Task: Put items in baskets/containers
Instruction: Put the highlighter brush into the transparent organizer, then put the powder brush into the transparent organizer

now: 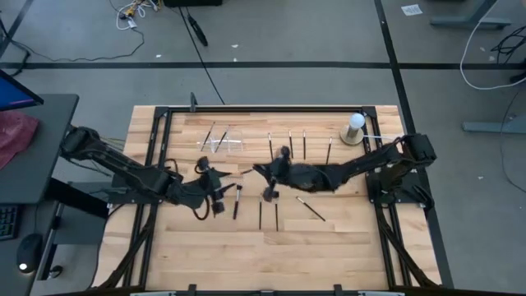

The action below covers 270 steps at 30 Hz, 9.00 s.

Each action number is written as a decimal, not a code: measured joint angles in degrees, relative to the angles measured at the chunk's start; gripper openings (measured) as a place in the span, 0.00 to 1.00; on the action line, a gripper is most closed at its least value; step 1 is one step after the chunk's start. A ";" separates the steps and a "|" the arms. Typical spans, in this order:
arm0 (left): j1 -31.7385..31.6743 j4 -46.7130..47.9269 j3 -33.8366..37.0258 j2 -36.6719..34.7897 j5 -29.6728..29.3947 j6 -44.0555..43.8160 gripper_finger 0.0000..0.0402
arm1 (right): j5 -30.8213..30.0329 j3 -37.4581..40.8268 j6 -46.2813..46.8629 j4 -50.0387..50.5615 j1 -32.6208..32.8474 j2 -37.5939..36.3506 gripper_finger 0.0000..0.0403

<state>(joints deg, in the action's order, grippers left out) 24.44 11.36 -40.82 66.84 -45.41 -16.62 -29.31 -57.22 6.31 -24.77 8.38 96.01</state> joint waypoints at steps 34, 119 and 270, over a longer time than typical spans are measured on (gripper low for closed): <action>8.40 30.48 0.09 4.44 -16.28 -38.21 0.44 | 31.50 -29.17 1.34 21.63 -26.52 22.08 0.05; 5.88 -1.58 0.02 29.73 -6.90 -43.22 0.44 | -24.79 19.45 38.25 25.42 19.65 -6.32 0.04; -6.99 -32.70 -1.90 23.25 15.86 14.04 0.11 | 7.85 -2.86 -1.16 18.58 6.20 0.13 0.19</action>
<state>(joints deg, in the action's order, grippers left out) 17.46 -21.35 -42.72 90.10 -29.56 -2.58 -21.46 -60.07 5.15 -6.19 14.58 96.13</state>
